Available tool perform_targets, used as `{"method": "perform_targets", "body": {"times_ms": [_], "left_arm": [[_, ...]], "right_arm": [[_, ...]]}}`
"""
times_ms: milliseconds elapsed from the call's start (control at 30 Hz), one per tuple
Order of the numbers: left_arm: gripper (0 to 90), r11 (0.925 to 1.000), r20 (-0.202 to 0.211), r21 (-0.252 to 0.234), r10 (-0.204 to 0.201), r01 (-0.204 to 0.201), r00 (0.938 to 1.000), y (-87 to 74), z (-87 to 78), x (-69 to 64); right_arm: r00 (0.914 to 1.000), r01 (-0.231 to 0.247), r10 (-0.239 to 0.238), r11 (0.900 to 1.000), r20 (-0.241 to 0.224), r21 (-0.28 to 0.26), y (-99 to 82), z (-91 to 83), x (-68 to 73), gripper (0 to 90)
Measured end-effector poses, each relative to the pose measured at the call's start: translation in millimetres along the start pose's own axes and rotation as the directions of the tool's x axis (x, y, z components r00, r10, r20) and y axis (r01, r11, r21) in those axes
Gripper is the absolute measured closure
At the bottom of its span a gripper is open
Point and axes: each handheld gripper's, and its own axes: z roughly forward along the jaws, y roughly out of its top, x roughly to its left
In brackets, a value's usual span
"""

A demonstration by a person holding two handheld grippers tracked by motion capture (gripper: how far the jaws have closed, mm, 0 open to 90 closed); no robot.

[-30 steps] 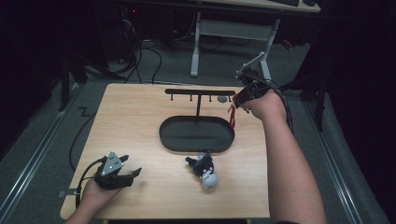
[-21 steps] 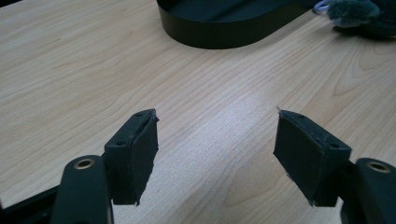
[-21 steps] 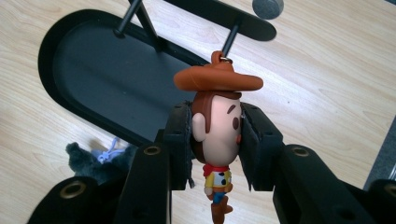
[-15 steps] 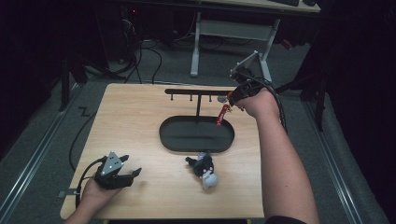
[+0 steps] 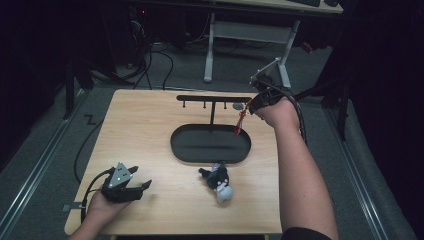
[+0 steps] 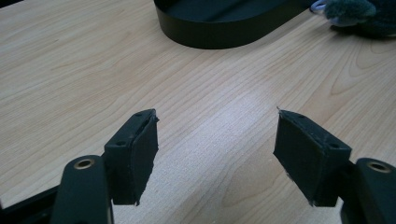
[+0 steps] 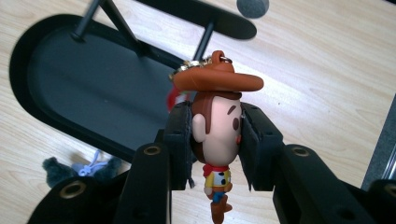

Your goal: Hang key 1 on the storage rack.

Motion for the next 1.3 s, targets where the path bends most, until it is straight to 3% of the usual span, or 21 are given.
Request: {"method": "perform_targets", "body": {"times_ms": [333, 500, 600, 933, 1100, 1300], "left_arm": [[30.5, 0.9999, 0.002, -0.002, 0.015, -0.015, 0.9999, 1.4, 1.8, -0.7], [30.5, 0.9999, 0.007, -0.007, 0.008, -0.008, 0.9999, 2.1, 3.0, -2.0], [30.6, 0.9999, 0.008, -0.017, 0.003, -0.003, 1.0, 2.1, 2.0, -3.2], [30.6, 0.9998, -0.004, -0.015, 0.015, -0.015, 0.9999, 2.9, 0.2, -3.9], [30.9, 0.9993, -0.007, -0.035, 0.01, -0.011, 0.9999, 5.7, 1.4, -4.6], [30.9, 0.9996, -0.002, -0.022, 0.018, -0.018, 0.9998, 8.5, 7.5, -6.5]], "right_arm": [[0.9996, -0.025, 0.026, 0.9995, -0.013, 0.019, -15.0, 23.4, -7.2, 66.9], [0.9989, -0.034, 0.034, 0.9994, -0.033, 0.007, -24.8, 36.4, -7.6, 66.1], [0.9968, -0.044, 0.043, 0.9989, -0.068, -0.016, -29.0, 39.5, -6.3, 62.1], [0.9974, -0.046, 0.044, 0.9981, -0.058, -0.042, -39.2, 32.7, -9.6, 54.4], [0.9975, -0.049, 0.046, 0.9968, -0.053, -0.063, -54.9, 29.4, -12.1, 51.6], [0.9983, -0.047, 0.043, 0.9926, -0.04, -0.112, -77.8, 27.0, -16.3, 50.2]]}}
